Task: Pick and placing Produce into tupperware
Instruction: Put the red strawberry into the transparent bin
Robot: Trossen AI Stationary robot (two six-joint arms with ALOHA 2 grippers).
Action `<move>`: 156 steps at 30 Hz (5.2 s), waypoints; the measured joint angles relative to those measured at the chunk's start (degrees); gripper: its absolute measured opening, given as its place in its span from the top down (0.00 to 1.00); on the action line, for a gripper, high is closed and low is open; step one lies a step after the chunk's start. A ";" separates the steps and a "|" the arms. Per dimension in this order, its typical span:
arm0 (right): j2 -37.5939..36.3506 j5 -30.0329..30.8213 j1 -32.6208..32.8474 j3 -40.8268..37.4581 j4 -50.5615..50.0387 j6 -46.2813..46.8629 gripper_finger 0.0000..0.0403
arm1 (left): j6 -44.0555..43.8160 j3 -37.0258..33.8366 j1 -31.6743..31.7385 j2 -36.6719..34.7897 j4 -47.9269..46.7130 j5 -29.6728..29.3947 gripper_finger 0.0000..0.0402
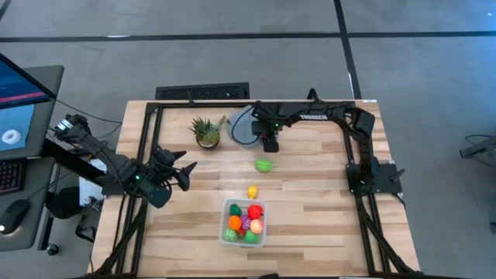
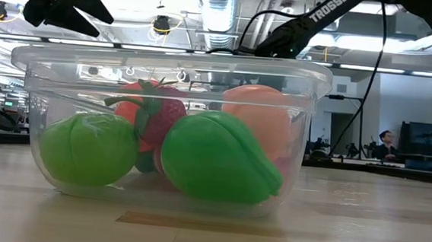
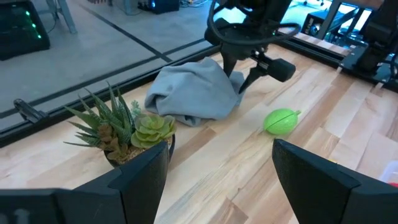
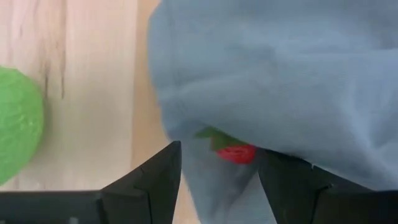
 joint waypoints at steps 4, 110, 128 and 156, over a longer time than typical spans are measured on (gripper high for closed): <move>0.00 -0.10 0.61 -0.16 0.73 -0.07 0.43 | 0.06 0.00 0.00 0.00 0.00 0.02 0.31; 0.61 0.76 1.54 -0.16 -12.41 6.12 0.43 | 0.70 0.00 0.11 -0.02 0.02 0.42 0.31; 2.95 1.66 2.70 -0.12 -13.57 7.99 0.55 | 0.68 0.00 0.11 -0.02 0.24 0.43 0.31; 2.34 1.22 2.16 0.08 -18.99 11.84 0.56 | 0.73 0.00 0.11 -0.02 0.23 0.74 0.31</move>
